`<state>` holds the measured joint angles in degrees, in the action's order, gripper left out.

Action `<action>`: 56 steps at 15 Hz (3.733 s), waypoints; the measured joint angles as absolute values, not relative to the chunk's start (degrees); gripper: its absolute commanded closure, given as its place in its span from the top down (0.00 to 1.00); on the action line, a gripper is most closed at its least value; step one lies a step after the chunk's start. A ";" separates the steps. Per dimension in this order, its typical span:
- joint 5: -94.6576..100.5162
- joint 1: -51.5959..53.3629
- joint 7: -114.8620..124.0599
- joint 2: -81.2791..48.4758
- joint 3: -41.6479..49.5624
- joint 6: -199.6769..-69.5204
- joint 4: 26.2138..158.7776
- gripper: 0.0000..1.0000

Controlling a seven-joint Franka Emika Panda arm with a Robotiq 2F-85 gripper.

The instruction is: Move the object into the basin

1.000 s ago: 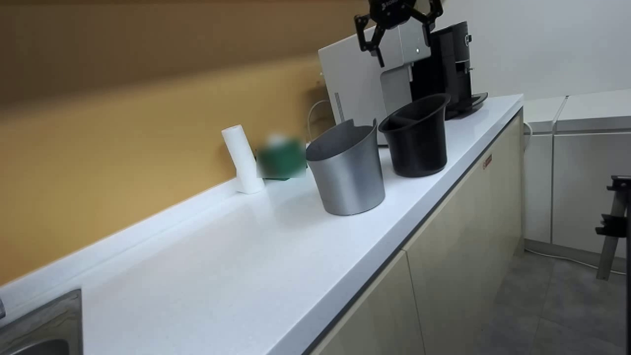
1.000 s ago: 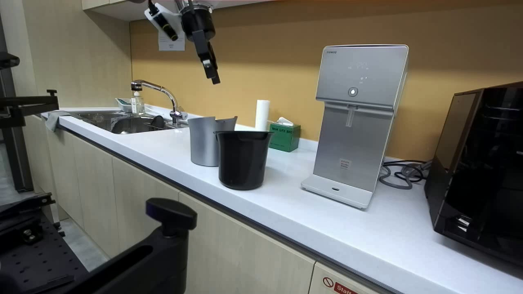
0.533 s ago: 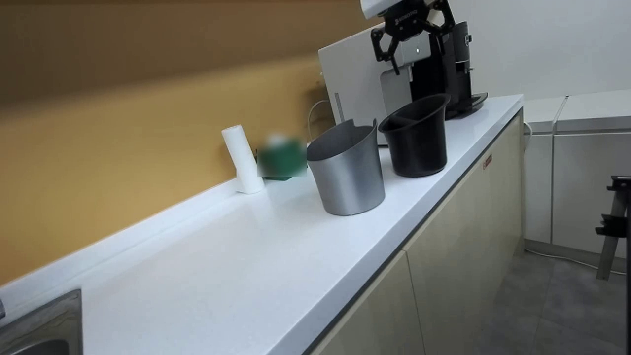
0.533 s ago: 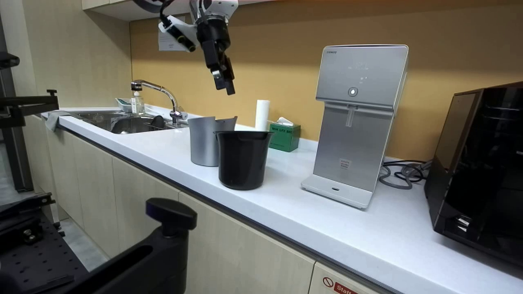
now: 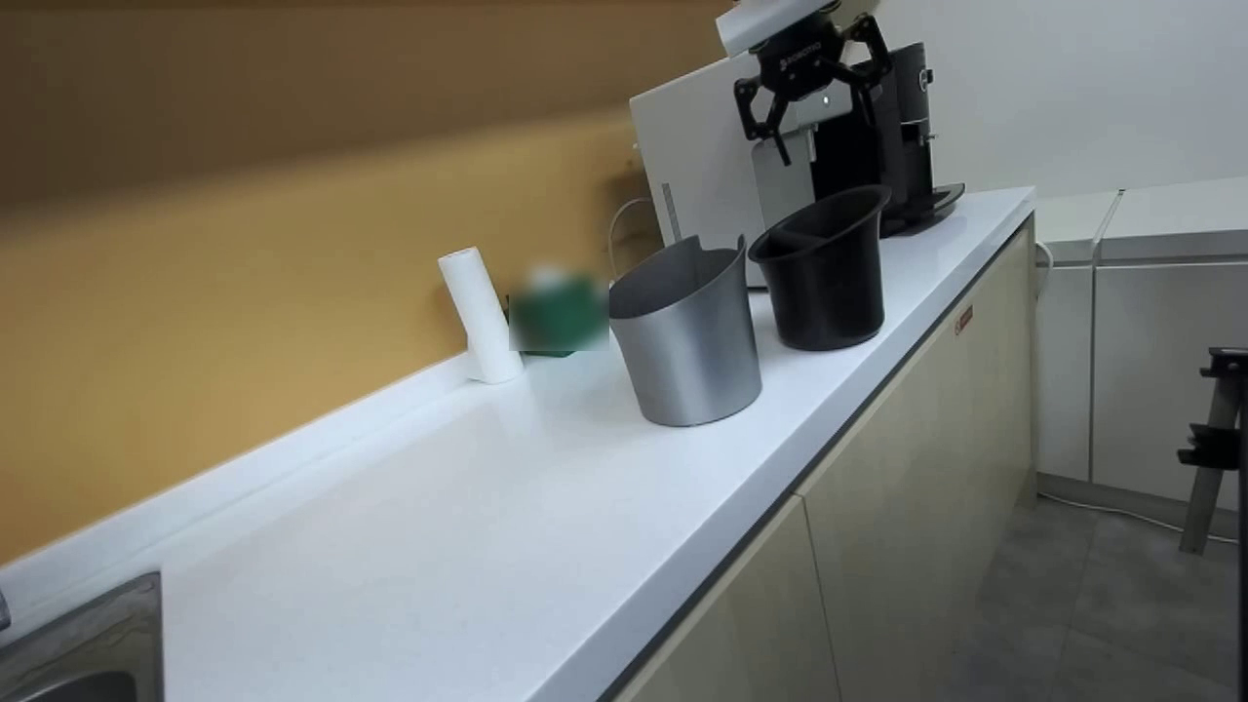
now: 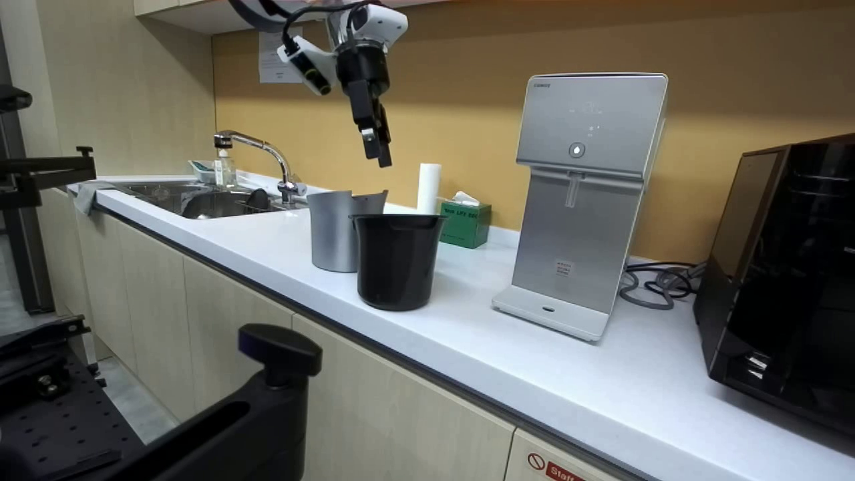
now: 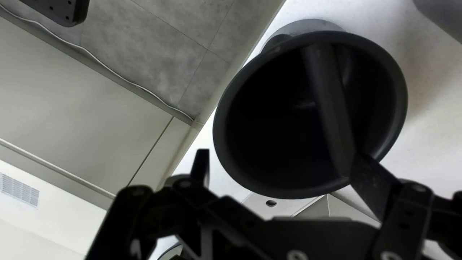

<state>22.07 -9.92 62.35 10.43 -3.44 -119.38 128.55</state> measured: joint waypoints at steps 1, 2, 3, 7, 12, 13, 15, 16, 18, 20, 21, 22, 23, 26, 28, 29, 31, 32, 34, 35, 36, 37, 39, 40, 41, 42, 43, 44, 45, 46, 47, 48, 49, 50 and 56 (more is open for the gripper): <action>22.07 -9.86 62.31 10.43 -3.40 -119.38 128.50 1.00; 22.12 -9.61 61.21 10.42 -3.22 -119.38 128.55 1.00; 22.03 -9.21 58.99 10.34 -2.92 -119.38 128.60 1.00; 20.20 -7.72 44.87 8.99 -1.48 -119.38 128.49 1.00; 20.21 -7.50 33.78 5.68 -0.28 -119.66 127.39 1.00; 20.21 -7.50 32.54 4.92 -0.08 -119.89 126.96 1.00; 20.21 -7.48 30.68 3.44 0.21 -120.86 126.17 1.00; 20.18 -7.42 30.05 2.66 0.33 -121.36 125.71 1.00; 20.18 -7.16 29.40 1.15 0.53 -122.49 124.94 1.00; 20.18 -6.94 29.38 -0.22 0.67 -123.57 124.33 1.00; 20.18 -6.84 29.52 -0.82 0.81 -124.15 124.10 1.00; 20.15 -6.73 29.56 -1.42 1.08 -124.73 123.92 1.00; 20.12 -6.67 29.66 -1.91 1.37 -125.41 123.88 1.00; 19.98 -6.63 30.76 -3.22 2.26 -127.73 123.86 1.00; 19.61 -6.53 32.18 -4.04 2.88 -129.17 123.86 1.00; 19.25 -6.48 32.96 -4.46 3.14 -129.85 123.86 1.00; 19.03 -6.30 34.80 -5.27 3.66 -130.93 123.85 1.00; 18.98 -6.26 35.69 -5.68 3.85 -131.34 123.85 1.00; 18.84 -6.11 37.18 -6.51 4.33 -132.16 123.85 1.00; 18.77 -6.08 37.71 -6.84 4.49 -132.40 123.85 1.00; 18.69 -6.03 38.23 -7.19 4.65 -132.71 123.85 1.00; 18.55 -5.94 38.54 -7.50 4.87 -132.99 123.85 1.00; 18.04 -5.79 38.75 -7.97 5.19 -133.26 123.85 0.83; 17.90 -5.73 38.78 -8.18 5.29 -133.28 123.85 0.73; 17.80 -5.64 38.79 -8.38 5.39 -133.30 123.85 0.67; 17.62 -5.49 38.80 -8.58 5.53 -133.33 123.85 0.58; 17.27 -5.35 38.80 -8.75 5.65 -133.38 123.85 0.51; 16.82 -5.23 38.80 -8.85 5.72 -133.42 123.85 0.45; 16.60 -5.12 38.80 -8.87 5.75 -133.44 123.85 0.37; 16.40 -5.02 38.80 -8.87 5.76 -133.47 123.85 0.31; 16.08 -4.90 38.78 -8.87 5.76 -133.54 123.85 0.24; 15.70 -4.78 38.68 -8.87 5.76 -133.68 123.85 0.17; 15.57 -4.64 38.66 -8.87 5.76 -133.83 123.85 0.11; 15.52 -4.50 38.64 -8.87 5.76 -133.92 123.85 0.05; 16.13 -3.80 38.19 -8.22 5.78 -133.35 123.86 0.00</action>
<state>16.13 -3.80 38.19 -8.22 5.78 -133.35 123.86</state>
